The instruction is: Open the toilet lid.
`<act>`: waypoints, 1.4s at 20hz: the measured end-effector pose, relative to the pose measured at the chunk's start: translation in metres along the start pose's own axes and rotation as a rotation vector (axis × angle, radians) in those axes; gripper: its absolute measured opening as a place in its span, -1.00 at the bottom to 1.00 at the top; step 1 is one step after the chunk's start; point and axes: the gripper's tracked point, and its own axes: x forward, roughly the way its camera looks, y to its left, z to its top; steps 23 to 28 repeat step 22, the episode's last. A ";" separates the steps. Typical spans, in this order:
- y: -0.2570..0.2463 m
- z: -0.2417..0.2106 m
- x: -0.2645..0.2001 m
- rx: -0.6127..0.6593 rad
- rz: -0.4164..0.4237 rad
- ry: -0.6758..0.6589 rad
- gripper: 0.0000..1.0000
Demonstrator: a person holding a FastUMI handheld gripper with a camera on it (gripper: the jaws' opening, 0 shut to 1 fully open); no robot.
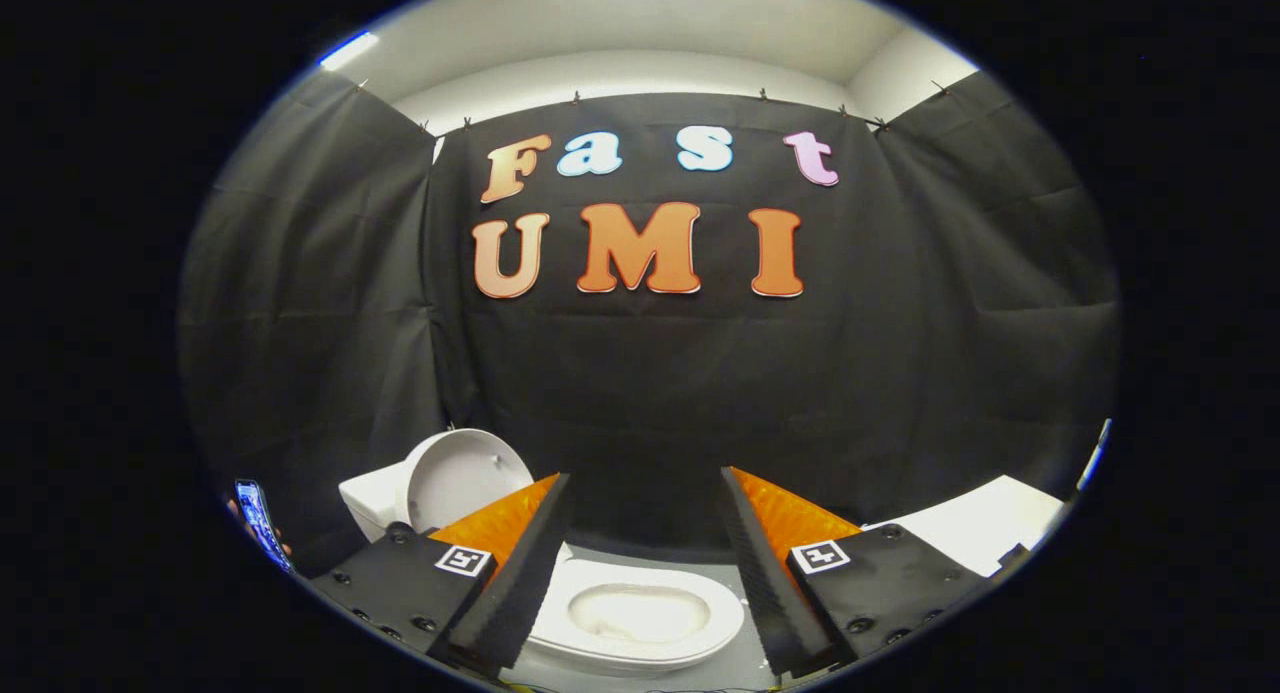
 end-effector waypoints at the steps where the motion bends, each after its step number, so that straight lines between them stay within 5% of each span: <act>1: -0.014 0.002 -0.005 0.011 -0.013 -0.009 0.87; 6: -0.073 0.011 -0.014 0.111 -0.076 -0.026 0.87; 10: -0.113 0.007 -0.028 0.043 -0.141 -0.048 0.88; 28: -0.122 0.014 -0.040 0.062 -0.138 -0.036 0.90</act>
